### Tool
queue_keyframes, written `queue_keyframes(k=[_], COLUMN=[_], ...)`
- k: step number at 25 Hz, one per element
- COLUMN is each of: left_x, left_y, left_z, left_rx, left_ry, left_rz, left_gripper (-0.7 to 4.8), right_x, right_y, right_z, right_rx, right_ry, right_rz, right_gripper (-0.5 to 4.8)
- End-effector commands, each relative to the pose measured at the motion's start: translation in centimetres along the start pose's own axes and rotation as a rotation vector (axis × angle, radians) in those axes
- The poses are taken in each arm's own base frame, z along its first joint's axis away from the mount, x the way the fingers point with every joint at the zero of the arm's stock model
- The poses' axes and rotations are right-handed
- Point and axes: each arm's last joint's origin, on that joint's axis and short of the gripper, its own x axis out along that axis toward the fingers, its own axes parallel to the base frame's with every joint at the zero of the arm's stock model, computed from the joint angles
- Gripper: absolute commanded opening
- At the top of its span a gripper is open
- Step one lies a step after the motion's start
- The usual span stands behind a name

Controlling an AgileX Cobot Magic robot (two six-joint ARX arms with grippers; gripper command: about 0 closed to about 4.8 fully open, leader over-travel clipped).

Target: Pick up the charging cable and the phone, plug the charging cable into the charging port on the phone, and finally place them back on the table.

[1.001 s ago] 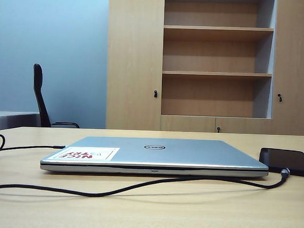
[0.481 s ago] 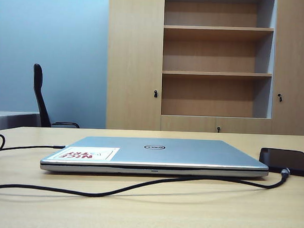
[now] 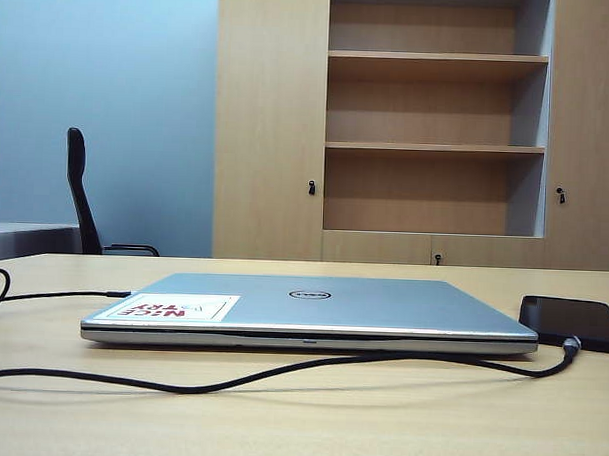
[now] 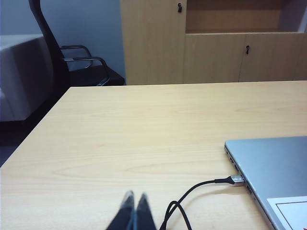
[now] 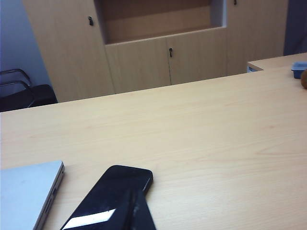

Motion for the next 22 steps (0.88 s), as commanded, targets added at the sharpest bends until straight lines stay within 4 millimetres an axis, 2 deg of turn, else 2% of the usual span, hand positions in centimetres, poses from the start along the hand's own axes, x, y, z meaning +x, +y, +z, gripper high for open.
queue_keyframes(k=[1, 22], left_x=[0.0, 0.0], left_y=[0.02, 0.02], left_z=[0.11, 0.11], left_rx=[0.002, 0.002], left_ry=[-0.012, -0.012], left_rz=[0.003, 0.003], left_gripper=[-0.06, -0.06], right_x=[0.0, 0.0], right_y=[0.22, 0.21], right_z=[-0.03, -0.17], right_rx=[0.001, 0.0], right_ry=[-0.007, 0.008], right_rz=[0.075, 0.074], right_gripper=[-0.05, -0.05])
